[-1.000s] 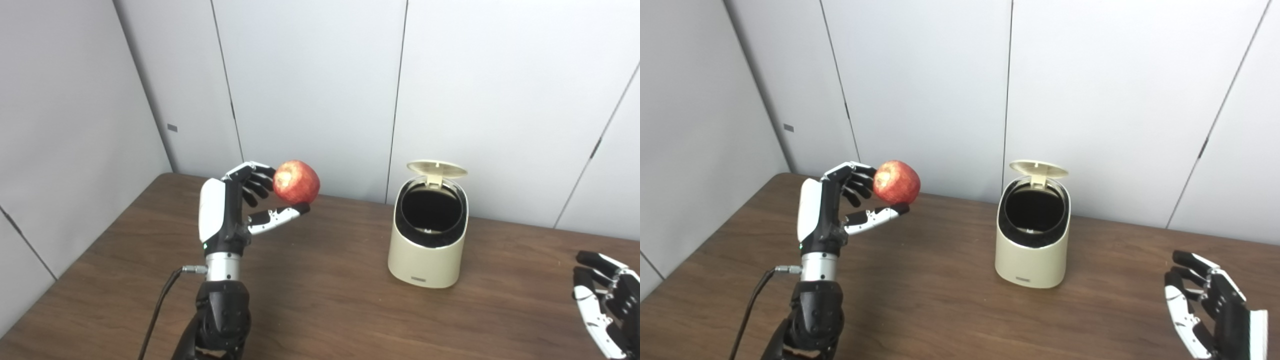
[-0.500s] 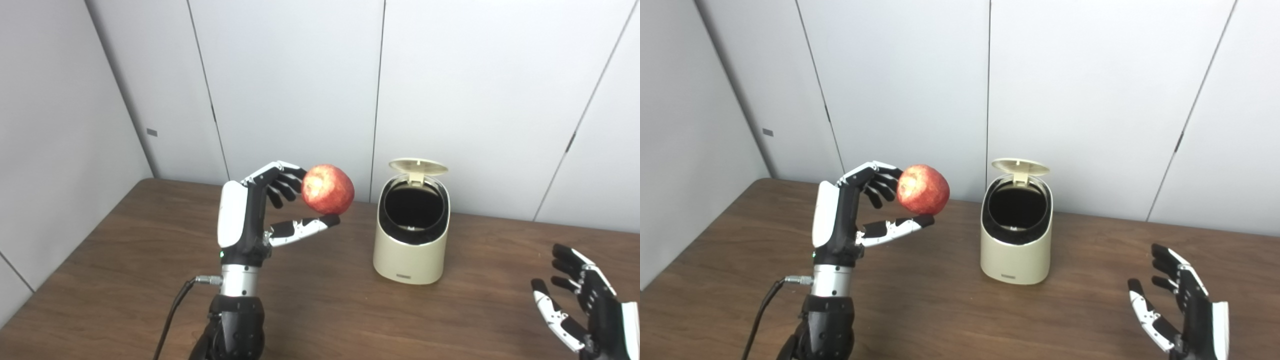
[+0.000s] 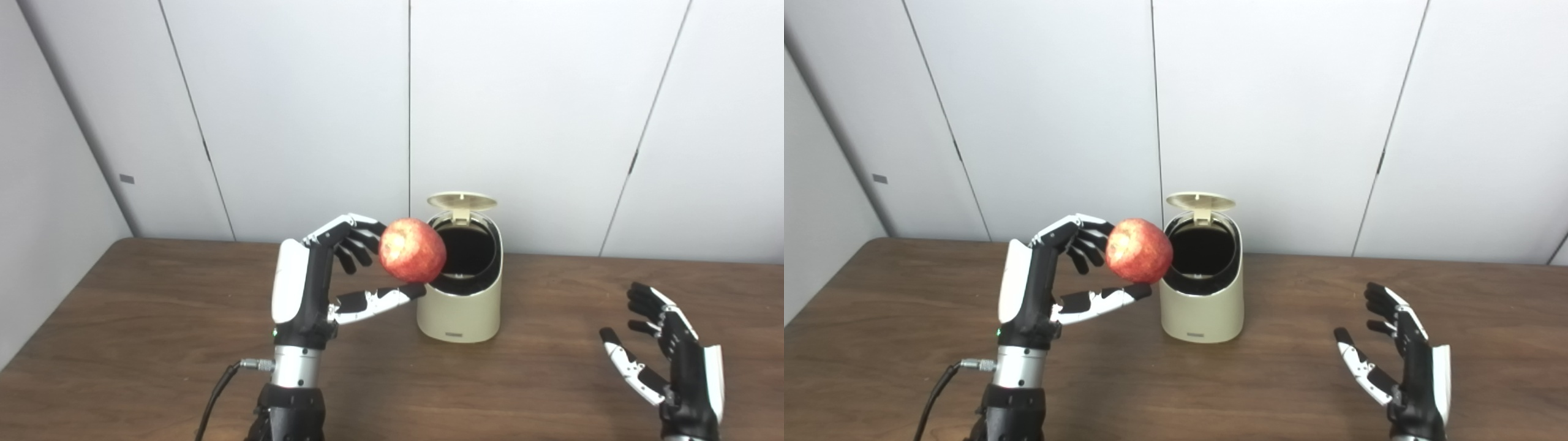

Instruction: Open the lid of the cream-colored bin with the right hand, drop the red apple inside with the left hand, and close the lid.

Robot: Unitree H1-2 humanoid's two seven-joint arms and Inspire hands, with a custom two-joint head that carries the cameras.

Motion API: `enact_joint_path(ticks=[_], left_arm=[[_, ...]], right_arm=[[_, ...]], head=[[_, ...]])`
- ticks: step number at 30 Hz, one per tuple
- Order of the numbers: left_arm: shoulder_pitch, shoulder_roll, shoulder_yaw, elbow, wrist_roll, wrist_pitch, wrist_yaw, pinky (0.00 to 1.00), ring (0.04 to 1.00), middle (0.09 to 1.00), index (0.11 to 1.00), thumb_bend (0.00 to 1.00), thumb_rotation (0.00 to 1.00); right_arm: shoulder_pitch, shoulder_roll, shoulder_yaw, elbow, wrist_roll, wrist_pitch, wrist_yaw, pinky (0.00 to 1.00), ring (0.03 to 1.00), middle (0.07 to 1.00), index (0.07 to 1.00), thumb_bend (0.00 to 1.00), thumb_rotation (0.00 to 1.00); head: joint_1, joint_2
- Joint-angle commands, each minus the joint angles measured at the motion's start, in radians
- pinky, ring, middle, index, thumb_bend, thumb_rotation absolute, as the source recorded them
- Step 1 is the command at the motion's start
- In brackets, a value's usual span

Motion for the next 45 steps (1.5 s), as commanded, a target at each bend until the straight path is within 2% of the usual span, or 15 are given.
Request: enact_joint_path(ticks=[1,3,5,7,14,17,19,24,29,34,38,45], left_arm=[[-0.058,-0.012,-0.008,0.007,0.013,-0.021,0.007,0.27,0.387,0.478,0.536,0.5,0.0],[-0.073,-0.021,-0.009,0.042,0.011,-0.041,0.018,0.27,0.389,0.478,0.534,0.5,0.0],[-0.087,-0.03,-0.01,0.077,0.01,-0.056,0.028,0.27,0.39,0.478,0.534,0.5,0.0],[-0.103,-0.038,-0.013,0.113,0.016,-0.066,0.04,0.27,0.394,0.477,0.529,0.5,0.0],[-0.165,-0.06,-0.008,0.251,0.018,-0.076,0.082,0.27,0.397,0.476,0.52,0.5,0.0],[-0.19,-0.07,-0.007,0.311,0.016,-0.08,0.107,0.27,0.4,0.478,0.515,0.5,0.0],[-0.203,-0.07,-0.009,0.342,0.021,-0.078,0.119,0.27,0.402,0.48,0.513,0.5,0.0],[-0.23,-0.063,-0.015,0.405,0.029,-0.078,0.146,0.28,0.401,0.48,0.51,0.5,0.0],[-0.266,-0.053,-0.015,0.472,0.029,-0.08,0.178,0.28,0.397,0.476,0.516,0.5,0.0],[-0.299,-0.041,-0.023,0.52,0.04,-0.076,0.205,0.28,0.399,0.472,0.517,0.5,0.0],[-0.32,-0.034,-0.027,0.544,0.045,-0.068,0.219,0.27,0.396,0.472,0.516,0.5,0.0],[-0.344,-0.033,-0.025,0.57,0.044,-0.071,0.246,0.27,0.398,0.47,0.513,0.5,0.0]], right_arm=[[-0.002,0.003,0.005,0.04,-0.011,-0.059,-0.019,0.61,0.73,0.743,0.754,0.21,0.19],[-0.004,0.005,0.008,0.046,-0.009,-0.068,-0.021,0.64,0.742,0.753,0.758,0.2,0.2],[-0.005,0.006,0.009,0.052,-0.01,-0.074,-0.023,0.63,0.733,0.746,0.751,0.2,0.22],[-0.006,0.006,0.011,0.059,-0.012,-0.081,-0.024,0.64,0.745,0.758,0.758,0.2,0.18],[-0.009,0.016,0.012,0.068,-0.026,-0.082,-0.04,0.64,0.742,0.758,0.761,0.2,0.22],[-0.013,0.013,0.016,0.084,-0.035,-0.099,-0.051,0.68,0.763,0.771,0.763,0.21,0.2],[-0.013,0.013,0.02,0.09,-0.028,-0.108,-0.052,0.67,0.762,0.769,0.764,0.21,0.21],[-0.016,0.016,0.025,0.1,-0.022,-0.131,-0.062,0.68,0.763,0.767,0.762,0.22,0.33],[-0.02,0.012,0.03,0.12,-0.028,-0.153,-0.074,0.68,0.764,0.771,0.767,0.21,0.29],[-0.023,0.006,0.035,0.137,-0.027,-0.164,-0.08,0.69,0.768,0.775,0.774,0.21,0.28],[-0.02,0.01,0.038,0.12,-0.036,-0.149,-0.082,0.67,0.757,0.769,0.77,0.21,0.37],[-0.019,0.007,0.044,0.12,-0.045,-0.148,-0.085,0.68,0.765,0.774,0.773,0.2,0.35]], head=[[-0.011,0.001],[-0.024,0.0],[-0.03,-0.001],[-0.038,-0.002],[-0.051,0.004],[-0.06,0.003],[-0.067,0.002],[-0.077,0.002],[-0.079,0.001],[-0.083,-0.002],[-0.085,-0.003],[-0.086,-0.005]])
